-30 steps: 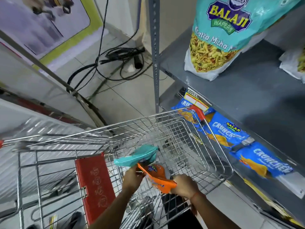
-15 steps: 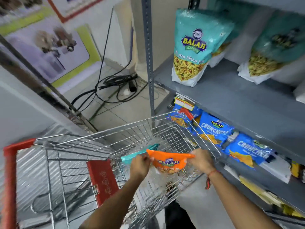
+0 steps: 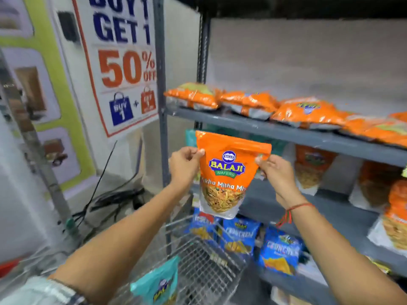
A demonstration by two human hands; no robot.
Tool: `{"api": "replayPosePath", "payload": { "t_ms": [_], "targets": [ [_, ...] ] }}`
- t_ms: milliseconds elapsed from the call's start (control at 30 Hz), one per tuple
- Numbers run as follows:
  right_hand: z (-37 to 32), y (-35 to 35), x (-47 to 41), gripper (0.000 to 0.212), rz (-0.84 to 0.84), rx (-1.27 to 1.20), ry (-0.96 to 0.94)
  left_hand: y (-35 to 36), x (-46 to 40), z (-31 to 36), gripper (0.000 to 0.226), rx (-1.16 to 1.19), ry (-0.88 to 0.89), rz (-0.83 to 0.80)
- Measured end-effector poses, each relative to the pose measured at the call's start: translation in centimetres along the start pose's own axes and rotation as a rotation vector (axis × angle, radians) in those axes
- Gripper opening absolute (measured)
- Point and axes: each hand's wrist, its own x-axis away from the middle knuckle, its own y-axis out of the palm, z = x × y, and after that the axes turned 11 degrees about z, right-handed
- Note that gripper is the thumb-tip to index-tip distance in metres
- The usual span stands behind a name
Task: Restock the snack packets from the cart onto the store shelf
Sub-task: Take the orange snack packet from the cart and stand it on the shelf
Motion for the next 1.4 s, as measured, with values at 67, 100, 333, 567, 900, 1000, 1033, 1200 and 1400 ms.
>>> {"api": "replayPosePath", "payload": {
  "t_ms": [67,100,333,567,900,1000,1033,1200,1400],
  "targets": [
    [-4.6,-2.2,-1.0,0.015,0.038,-0.057,-0.083,1.7,-1.4,4.6,0.021,0.044,0.051,-0.026],
    [-6.4,-3.3,-1.7,0.014,0.056,-0.081,-0.114,2.6,-2.0,6.6,0.017,0.081,0.061,-0.044],
    [-13.4,-8.9,-4.1,0.014,0.22,-0.113,-0.212,6.9,-2.4,15.3,0.012,0.212,0.07,-0.144],
    [-13.3,-12.0,-3.4,0.01,0.251,-0.111,-0.173,8.9,0.2,16.3,0.018,0.239,0.06,-0.203],
    [-7.0,-16.2,-2.8,0.017,0.314,-0.013,-0.038,13.6,3.1,10.7,0.026,0.052,0.154,-0.3],
    [-3.5,-17.9,-3.6,0.013,0.305,0.065,0.04,15.7,4.8,7.3,0.018,0.008,0.09,-0.327],
    [-2.2,-18.4,-4.0,0.014,0.296,0.086,0.059,16.6,5.4,5.9,0.017,-0.01,0.072,-0.34],
    [4.7,-20.5,-6.7,0.014,0.302,0.141,0.135,22.5,7.2,-0.3,0.019,-0.116,-0.065,-0.382],
    [11.7,-22.7,-11.3,0.017,0.36,0.152,0.224,30.4,8.3,-5.0,0.015,-0.167,-0.151,-0.339]
  ]
}}
